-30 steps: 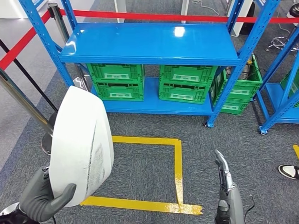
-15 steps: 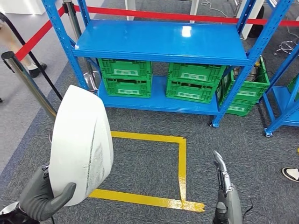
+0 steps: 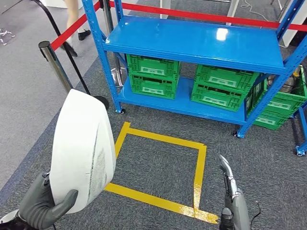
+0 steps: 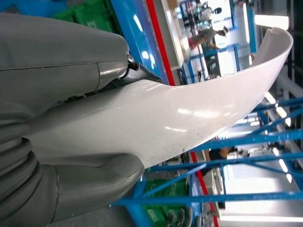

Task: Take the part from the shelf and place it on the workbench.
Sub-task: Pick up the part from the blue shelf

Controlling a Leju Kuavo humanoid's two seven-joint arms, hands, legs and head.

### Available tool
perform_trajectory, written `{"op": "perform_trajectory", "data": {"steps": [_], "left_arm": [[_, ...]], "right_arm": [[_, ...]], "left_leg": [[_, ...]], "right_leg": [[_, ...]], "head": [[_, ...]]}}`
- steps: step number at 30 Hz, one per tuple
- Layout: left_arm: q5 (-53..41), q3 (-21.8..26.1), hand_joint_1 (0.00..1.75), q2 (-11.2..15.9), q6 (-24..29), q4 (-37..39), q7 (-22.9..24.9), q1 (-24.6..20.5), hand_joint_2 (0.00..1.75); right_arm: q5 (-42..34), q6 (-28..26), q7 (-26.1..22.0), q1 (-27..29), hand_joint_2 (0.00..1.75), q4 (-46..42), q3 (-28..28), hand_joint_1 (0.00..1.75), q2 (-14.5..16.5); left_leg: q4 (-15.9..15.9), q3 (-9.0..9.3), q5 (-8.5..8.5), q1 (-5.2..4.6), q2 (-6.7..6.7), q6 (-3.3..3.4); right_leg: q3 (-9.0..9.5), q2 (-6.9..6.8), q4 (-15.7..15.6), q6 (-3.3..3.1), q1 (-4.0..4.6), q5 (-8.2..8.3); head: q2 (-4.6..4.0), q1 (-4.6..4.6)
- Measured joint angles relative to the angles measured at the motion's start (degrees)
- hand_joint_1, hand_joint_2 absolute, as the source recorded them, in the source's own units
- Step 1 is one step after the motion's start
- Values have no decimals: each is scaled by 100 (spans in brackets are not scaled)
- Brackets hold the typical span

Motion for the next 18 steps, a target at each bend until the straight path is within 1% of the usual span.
{"op": "perform_trajectory", "data": {"steps": [1, 2, 3, 4, 5, 6, 7, 8, 9, 10, 11, 12, 13, 14, 15, 16, 17, 18], "left_arm": [[-16, -1, 175, -1, 13, -5, -5, 8, 175], [-38, -1, 175, -1, 30, -9, -10, 22, 175], [-63, -1, 175, -2, 49, -18, -20, 43, 175], [-88, -2, 175, -2, 71, -30, -35, 66, 175], [-115, -2, 175, -3, 94, -46, -53, 85, 175], [-145, -3, 175, -3, 117, -64, -73, 99, 175], [-174, -3, 175, -4, 141, -78, -88, 112, 175], [-198, -3, 175, -5, 162, -85, -98, 123, 175], [-217, -3, 175, -6, 176, -87, -102, 139, 175], [-228, -4, 175, -8, 184, -87, -103, 158, 175], [-234, -5, 175, -10, 187, -88, -104, 173, 175], [-237, -6, 175, -13, 189, -89, -104, 183, 175], [-238, -7, 175, -15, 190, -91, -106, 189, 175], [-239, -8, 175, -17, 191, -92, -107, 190, 175], [-241, -8, 175, -19, 193, -97, -109, 192, 175], [-244, -9, 175, -22, 198, -105, -112, 196, 175], [-255, -11, 175, -26, 211, -114, -115, 206, 175], [-268, -13, 175, -31, 231, -125, -122, 225, 175]], "right_arm": [[7, 13, 3, -3, 0, 0, 0, 0, 0], [15, 26, 8, -5, 0, -1, 0, 0, 0], [22, 41, 12, -10, 0, -3, 1, 0, 0], [26, 55, 15, -15, 0, -5, 1, 0, -1], [27, 69, 15, -19, 0, -8, 1, 0, -1], [27, 84, 16, -19, 0, -9, 1, 0, -2], [23, 97, 17, -15, 0, -9, 1, 0, -2], [21, 108, 17, -8, 0, -9, 2, 0, -2], [19, 121, 20, -3, 0, -9, 4, 0, -3], [16, 129, 21, 0, 0, -9, 6, 0, -3], [15, 134, 21, 0, 0, -9, 8, 0, -4], [14, 138, 21, -1, 0, -9, 8, 0, -4], [14, 139, 21, -1, 0, -9, 7, 0, -4], [15, 140, 21, -1, 0, -9, 8, 0, -4], [15, 141, 20, -1, 0, -9, 8, 0, -4], [16, 143, 19, 1, 0, -10, 9, 0, -4], [15, 146, 19, 1, 0, -10, 9, 0, -5], [10, 152, 18, 3, 0, -11, 8, 0, -7]], "left_leg": [[-135, 49, 23, -25, 63, 45], [-152, 31, 27, -44, 32, 85], [-165, 9, 46, -43, -33, 121], [-186, 2, 69, -33, -88, 157], [-209, -4, 96, -17, -143, 196], [-231, -10, 126, 3, -197, 234], [-236, -26, 148, 14, -250, 260], [-233, -51, 164, 16, -310, 279], [-228, -74, 177, 14, -377, 287], [-220, -89, 186, 13, -447, 286], [-207, -98, 191, 12, -523, 282], [-191, -102, 192, 14, -601, 276], [-169, -106, 189, 17, -678, 266], [-140, -119, 184, 9, -748, 246], [-108, -146, 183, 5, -816, 218], [-86, -183, 190, 4, -880, 180], [-72, -221, 208, 7, -946, 133], [-68, -258, 234, 18, -1019, 89]], "right_leg": [[-1, -51, 6, 23, 12, 0], [-2, -105, 7, 50, 21, 3], [5, -159, -1, 78, 19, 4], [-6, -140, 18, 109, 13, -31], [-44, -39, 103, 138, 5, -114], [-143, 117, 321, 165, -4, -264], [-305, 300, 665, 184, -16, -461], [-498, 423, 1088, 194, -24, -660], [-682, 483, 1475, 202, -29, -805], [-788, 502, 1691, 204, -32, -836], [-783, 512, 1671, 200, -34, -743], [-663, 538, 1413, 193, -39, -548], [-466, 626, 1001, 183, -50, -316], [-279, 758, 604, 173, -64, -157], [-143, 873, 305, 163, -78, -73], [-62, 955, 145, 152, -84, -58], [-43, 960, 111, 134, -80, -83], [-34, 900, 96, 103, -80, -72]], "head": [[0, 1], [0, 3], [0, 3], [0, 5], [0, 16], [0, 28], [0, 41], [0, 50], [0, 54], [0, 54], [0, 55], [0, 55], [0, 56], [0, 56], [0, 54], [0, 52], [0, 49], [0, 45]]}}
